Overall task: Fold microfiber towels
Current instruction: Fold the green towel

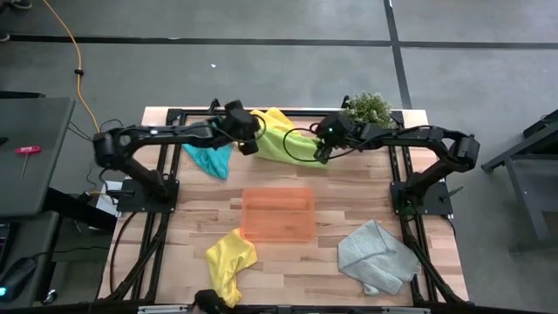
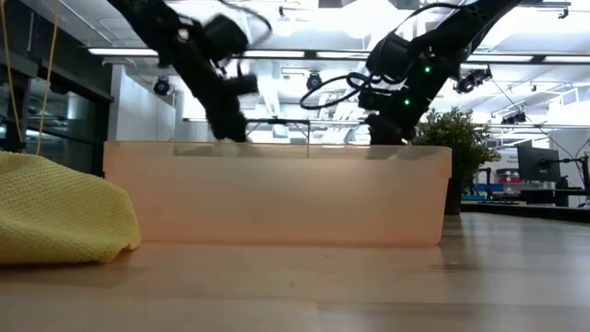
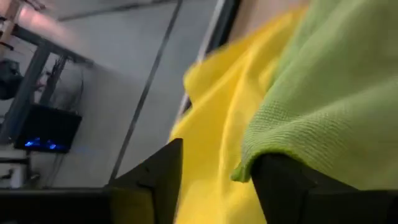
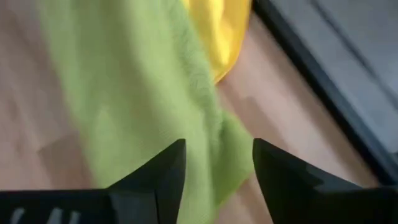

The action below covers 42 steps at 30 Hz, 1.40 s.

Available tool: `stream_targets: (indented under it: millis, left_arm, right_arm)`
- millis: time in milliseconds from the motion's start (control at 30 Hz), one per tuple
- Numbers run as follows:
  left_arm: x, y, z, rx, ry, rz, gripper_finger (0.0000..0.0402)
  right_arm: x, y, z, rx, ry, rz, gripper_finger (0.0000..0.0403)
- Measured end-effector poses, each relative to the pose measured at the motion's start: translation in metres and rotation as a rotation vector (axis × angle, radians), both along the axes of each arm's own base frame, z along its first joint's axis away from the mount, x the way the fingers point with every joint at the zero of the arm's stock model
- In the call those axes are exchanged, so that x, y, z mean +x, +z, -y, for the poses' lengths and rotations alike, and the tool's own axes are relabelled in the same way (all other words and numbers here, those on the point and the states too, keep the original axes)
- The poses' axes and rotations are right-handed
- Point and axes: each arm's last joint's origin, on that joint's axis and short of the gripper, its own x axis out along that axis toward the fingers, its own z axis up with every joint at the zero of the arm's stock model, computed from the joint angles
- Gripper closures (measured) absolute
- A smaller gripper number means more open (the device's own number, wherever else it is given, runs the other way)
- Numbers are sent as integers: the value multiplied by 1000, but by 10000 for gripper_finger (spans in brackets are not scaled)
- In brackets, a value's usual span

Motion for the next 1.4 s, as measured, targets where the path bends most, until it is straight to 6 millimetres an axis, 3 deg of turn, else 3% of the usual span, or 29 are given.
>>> stream_targets:
  millis: [100, 200, 300, 533, 633, 933, 1167, 1400]
  left_arm:
    - [-12, 20, 5, -89, -55, 135, 212]
    - [-18, 25, 5, -202, -112, 214, 209]
    - [-19, 14, 3, -249, -89, 205, 209]
    - [-15, -31, 8, -360, -110, 198, 209]
    - [-14, -37, 12, -365, -115, 228, 209]
    - [-6, -13, 9, -227, -186, 420, 209]
    - [-9, -12, 0, -255, -232, 464, 209]
    - [-13, -13, -5, -285, -177, 492, 209]
  right_arm:
    - [-3, -3, -2, 49, -2, -17, 214]
    - [-4, -6, -2, 58, -9, -16, 213]
    - [-4, -6, -2, 60, -14, -12, 212]
    - [-3, -6, -2, 61, -10, -6, 212]
    - [-3, -6, -3, 68, 17, -4, 212]
    - [5, 1, -1, 25, 86, 94, 213]
    - [8, 3, -1, 31, 143, 127, 213]
    - [-4, -7, 8, 136, -36, 74, 213]
